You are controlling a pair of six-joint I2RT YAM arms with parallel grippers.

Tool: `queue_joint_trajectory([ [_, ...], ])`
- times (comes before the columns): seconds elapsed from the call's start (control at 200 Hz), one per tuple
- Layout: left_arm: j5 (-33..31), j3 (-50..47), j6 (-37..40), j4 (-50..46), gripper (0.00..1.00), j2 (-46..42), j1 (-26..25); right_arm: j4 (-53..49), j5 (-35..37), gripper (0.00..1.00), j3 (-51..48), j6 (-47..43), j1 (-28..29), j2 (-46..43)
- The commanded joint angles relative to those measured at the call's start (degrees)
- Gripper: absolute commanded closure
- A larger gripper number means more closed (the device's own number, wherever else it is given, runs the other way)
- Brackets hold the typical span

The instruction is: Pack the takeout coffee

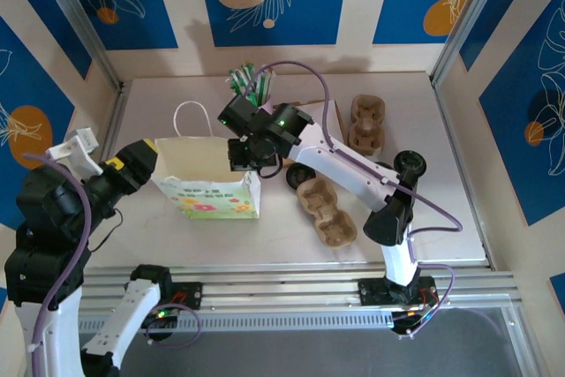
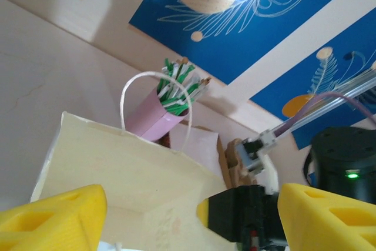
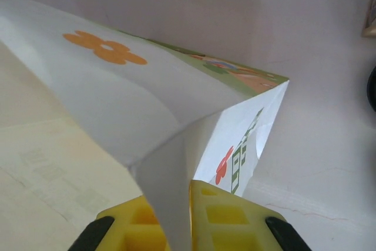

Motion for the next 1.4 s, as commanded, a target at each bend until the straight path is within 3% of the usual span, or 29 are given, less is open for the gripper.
queue_joint_trajectory([
  [0.0, 0.41, -0.27, 3.21, -5.27, 0.22, 0.41, -0.73, -3.44, 2.8, 0.9, 0.5, -3.59, 0.45, -2.84],
  [0.235, 0.86, -7.97, 7.03, -10.53, 0.21, 4.25, -1.58, -2.82, -0.72, 0.88, -6.54, -7.98, -2.07, -7.26],
  [0.485, -3.02, -8.35, 12.27, -12.34, 0.21, 7.99, -1.58, -2.07, -2.72, 0.79, -10.6, -10.66, -3.77, -10.17],
  [0.71, -5.32, -7.8, 14.53, -10.34, 0.2, 10.94, -1.41, -1.87, -3.8, 0.39, -8.23, -14.08, -4.16, -14.02],
  [0.785, -4.35, -6.7, 14.9, -9.69, 0.2, 12.53, -1.41, -3.22, -2.45, 0.33, -6.57, -14.27, -4.57, -15.51],
  [0.915, -2.98, -5.63, 14.9, -8.16, 0.2, 15.1, -1.41, -7.5, 2.88, 0.31, -6.21, -9.74, -5.16, -17.91],
  [1.09, -2.98, -3.36, 16.53, -7.65, 0.2, 18.53, -1.41, -7.24, 8.01, 0.29, -18.6, 2.46, -6.55, -24.17],
  [1.395, -1.36, -2.77, 18.56, -6.2, 0.26, 23.12, -1.32, 3.5, -0.77, 0.29, -44.67, 14.87, -13.24, -34.18],
])
